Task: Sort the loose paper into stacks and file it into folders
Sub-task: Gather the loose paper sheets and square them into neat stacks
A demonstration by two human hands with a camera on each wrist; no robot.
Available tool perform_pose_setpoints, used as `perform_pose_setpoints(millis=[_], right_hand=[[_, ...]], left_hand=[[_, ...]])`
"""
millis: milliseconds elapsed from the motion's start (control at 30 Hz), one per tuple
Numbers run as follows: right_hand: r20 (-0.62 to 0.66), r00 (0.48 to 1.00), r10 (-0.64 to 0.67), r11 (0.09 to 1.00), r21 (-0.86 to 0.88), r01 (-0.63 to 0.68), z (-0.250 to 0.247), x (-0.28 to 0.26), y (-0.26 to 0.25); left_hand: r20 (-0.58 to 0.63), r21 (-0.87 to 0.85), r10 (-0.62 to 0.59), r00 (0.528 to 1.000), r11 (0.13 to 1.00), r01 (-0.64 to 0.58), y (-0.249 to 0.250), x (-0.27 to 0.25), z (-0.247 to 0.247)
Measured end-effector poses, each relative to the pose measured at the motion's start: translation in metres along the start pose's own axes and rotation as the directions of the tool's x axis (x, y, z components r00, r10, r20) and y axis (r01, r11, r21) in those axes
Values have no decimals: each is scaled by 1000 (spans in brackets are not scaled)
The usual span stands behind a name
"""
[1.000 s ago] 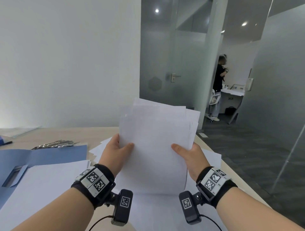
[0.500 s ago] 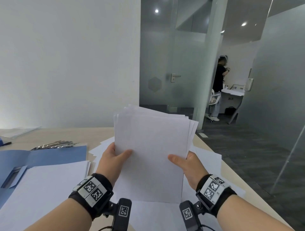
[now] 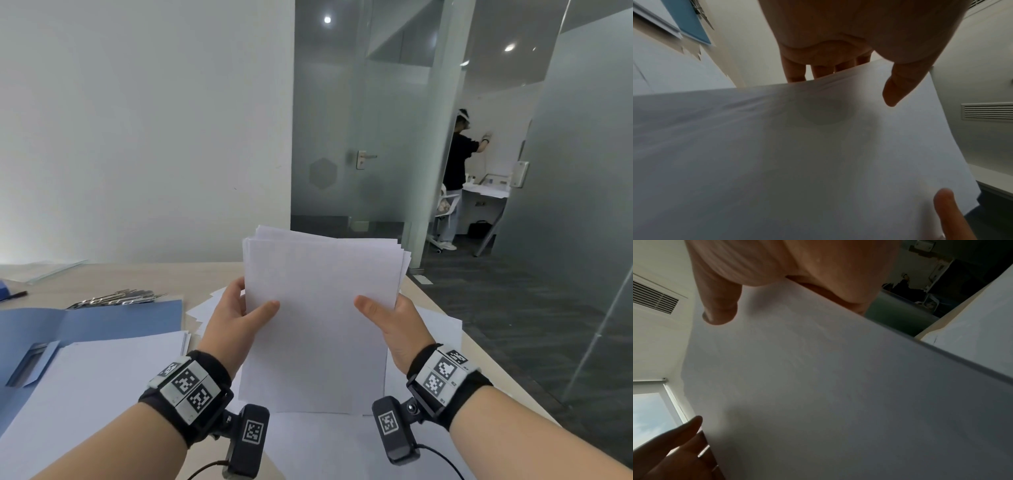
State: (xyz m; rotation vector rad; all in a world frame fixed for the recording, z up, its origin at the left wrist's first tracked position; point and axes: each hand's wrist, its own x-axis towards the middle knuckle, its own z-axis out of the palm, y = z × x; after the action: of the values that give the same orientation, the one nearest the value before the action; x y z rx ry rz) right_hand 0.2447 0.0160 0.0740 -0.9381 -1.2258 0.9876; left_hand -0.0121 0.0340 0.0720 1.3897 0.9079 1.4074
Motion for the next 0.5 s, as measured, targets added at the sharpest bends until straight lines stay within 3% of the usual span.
perform_pose_setpoints(millis=[500], right_hand=[[-80,992,-102,994,15,104,3,8,-38]], left_hand=[[125,187,69,990,978,-92,7,-3,3]])
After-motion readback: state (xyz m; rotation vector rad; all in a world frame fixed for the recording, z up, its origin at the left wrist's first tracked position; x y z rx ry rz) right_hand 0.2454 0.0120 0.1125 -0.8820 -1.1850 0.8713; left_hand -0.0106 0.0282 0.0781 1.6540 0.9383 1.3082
